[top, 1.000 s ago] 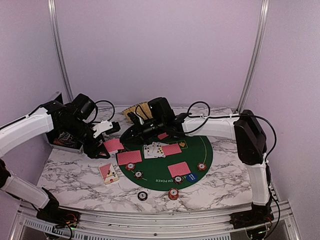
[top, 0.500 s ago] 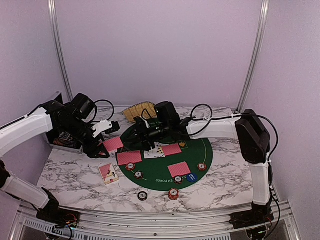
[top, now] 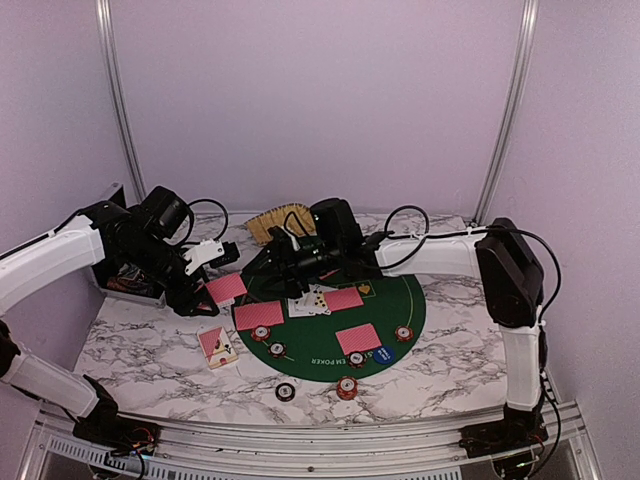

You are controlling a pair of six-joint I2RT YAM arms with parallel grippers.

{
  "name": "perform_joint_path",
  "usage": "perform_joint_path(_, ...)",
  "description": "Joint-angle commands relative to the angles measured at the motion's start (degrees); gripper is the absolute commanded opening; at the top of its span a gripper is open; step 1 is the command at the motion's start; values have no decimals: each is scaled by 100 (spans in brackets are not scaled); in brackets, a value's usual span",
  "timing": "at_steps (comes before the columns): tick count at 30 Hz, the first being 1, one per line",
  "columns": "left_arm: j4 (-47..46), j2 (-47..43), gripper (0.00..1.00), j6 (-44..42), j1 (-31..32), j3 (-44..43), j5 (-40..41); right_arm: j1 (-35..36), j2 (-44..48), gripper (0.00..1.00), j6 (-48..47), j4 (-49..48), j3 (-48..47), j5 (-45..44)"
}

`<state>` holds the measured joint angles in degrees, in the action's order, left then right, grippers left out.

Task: Distribute texas hold em gaming equipment

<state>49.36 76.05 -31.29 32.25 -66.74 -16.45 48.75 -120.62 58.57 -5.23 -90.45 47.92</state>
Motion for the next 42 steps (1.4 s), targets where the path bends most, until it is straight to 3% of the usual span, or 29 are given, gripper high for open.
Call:
perform_joint_path(1,10,-100,0,-67,-21,-80,-36,142,86,78,65,-223,-242,7)
perform_joint_path(10,12,-76,0,-61,-17,-98,-73,508,-702,75,117,0,-1083,177)
perform_joint_path(16,18,-83,0,-51,-17,-102,-73,485,-779,57,42,182,-1213,150)
perform_joint_path(24,29,-76,0,-53,-17,-164,-80,275,-425,46,-153,365,-765,103)
perform_joint_path(31,30,-66,0,-61,-17,-152,-56,220,-255,26,-234,363,-682,175)
perform_joint_path(42,29,-37,0,-86,-17,-94,101,62,29,2,491,-511,-297,443)
